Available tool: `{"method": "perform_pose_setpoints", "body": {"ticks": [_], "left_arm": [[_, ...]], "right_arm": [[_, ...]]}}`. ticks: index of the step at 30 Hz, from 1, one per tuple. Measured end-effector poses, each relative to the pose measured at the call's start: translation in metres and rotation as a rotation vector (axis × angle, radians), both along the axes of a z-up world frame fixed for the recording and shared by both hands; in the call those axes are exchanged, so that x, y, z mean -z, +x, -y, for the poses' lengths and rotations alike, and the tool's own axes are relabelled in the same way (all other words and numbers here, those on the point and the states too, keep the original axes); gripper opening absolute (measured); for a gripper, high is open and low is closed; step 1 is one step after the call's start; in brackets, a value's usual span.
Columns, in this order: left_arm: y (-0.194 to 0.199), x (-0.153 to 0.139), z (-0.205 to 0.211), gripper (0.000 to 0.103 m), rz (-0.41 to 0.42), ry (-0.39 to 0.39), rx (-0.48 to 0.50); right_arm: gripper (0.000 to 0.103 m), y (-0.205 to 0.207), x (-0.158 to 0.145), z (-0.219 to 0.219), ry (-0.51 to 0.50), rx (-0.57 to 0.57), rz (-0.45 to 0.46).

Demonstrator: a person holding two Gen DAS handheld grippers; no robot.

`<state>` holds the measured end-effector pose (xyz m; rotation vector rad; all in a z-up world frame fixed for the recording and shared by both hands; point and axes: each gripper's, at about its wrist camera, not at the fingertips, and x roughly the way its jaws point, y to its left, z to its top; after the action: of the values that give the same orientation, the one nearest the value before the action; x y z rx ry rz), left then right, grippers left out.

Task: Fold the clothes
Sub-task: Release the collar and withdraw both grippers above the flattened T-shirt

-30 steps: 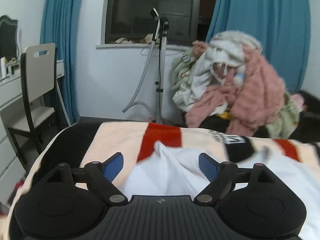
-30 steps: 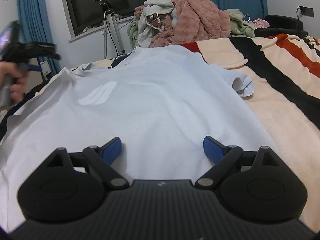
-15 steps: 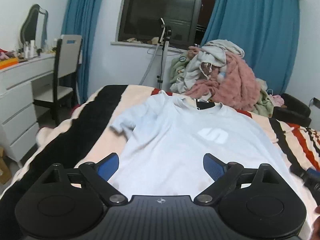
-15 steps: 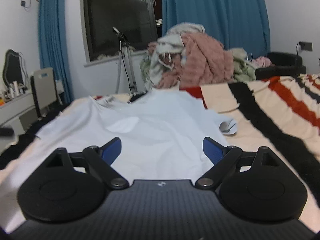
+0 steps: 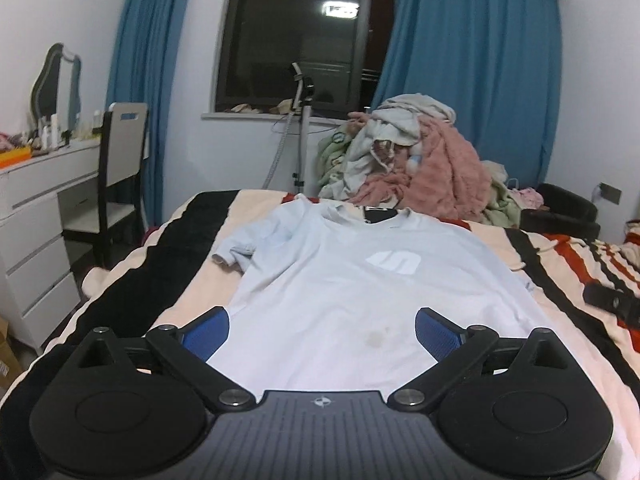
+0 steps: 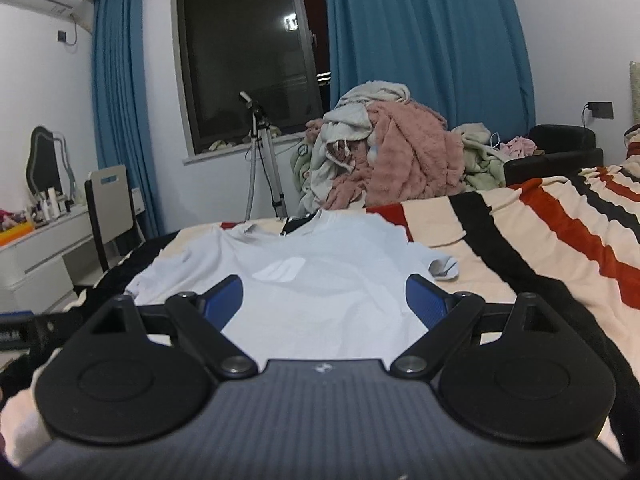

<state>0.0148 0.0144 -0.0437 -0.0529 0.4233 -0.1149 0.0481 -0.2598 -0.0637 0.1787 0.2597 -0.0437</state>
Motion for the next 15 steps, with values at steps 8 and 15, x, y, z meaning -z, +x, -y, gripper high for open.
{"method": "perform_pose_setpoints", "body": {"ticks": [8,15], "left_arm": [[0.028,0.009,-0.012,0.102,-0.066,-0.062,-0.023],[0.073,0.031,-0.039,0.098,-0.172,-0.228,-0.113]], "right_arm": [[0.09,0.01,0.01,-0.012,0.025,-0.043,-0.042],[0.09,0.023,0.024,-0.019,0.091,-0.069,-0.109]]}}
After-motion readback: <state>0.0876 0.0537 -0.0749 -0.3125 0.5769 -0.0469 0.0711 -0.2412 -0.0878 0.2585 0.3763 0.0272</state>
